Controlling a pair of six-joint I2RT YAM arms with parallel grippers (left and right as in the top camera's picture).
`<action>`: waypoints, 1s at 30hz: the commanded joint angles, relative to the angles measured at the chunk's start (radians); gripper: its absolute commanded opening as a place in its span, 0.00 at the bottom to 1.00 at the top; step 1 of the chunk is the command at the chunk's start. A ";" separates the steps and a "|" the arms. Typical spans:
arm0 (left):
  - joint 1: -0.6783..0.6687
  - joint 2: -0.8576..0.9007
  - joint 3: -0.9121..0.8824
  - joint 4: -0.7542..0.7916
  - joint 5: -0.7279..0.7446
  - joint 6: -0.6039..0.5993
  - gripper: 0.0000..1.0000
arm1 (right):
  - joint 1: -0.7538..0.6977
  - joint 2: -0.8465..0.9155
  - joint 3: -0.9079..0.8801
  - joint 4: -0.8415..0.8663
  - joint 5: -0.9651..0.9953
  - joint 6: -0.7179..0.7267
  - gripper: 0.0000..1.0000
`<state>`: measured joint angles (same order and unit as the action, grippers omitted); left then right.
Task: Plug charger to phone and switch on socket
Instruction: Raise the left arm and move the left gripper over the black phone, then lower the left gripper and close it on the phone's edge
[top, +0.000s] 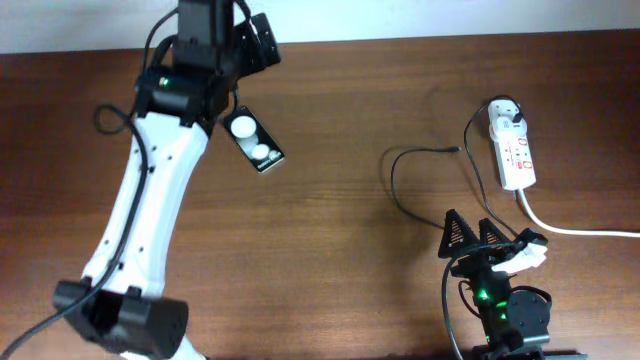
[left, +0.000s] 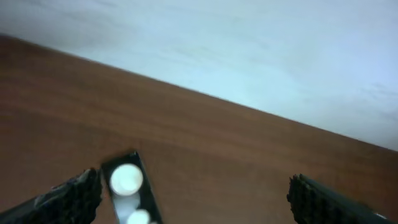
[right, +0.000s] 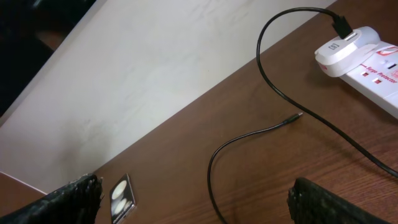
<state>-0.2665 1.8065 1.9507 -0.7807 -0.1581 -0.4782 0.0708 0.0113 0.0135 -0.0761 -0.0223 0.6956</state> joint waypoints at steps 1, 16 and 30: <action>0.004 0.089 0.082 -0.031 -0.067 -0.034 1.00 | -0.005 -0.006 -0.008 -0.002 0.012 -0.007 0.99; 0.037 0.508 0.092 -0.182 -0.039 -0.232 0.99 | -0.005 -0.006 -0.008 -0.002 0.012 -0.007 0.99; 0.053 0.678 0.092 -0.190 0.024 -0.233 0.99 | -0.006 -0.006 -0.008 -0.001 0.012 -0.007 0.99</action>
<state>-0.2157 2.4390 2.0342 -0.9573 -0.1505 -0.7010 0.0708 0.0113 0.0135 -0.0761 -0.0223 0.6956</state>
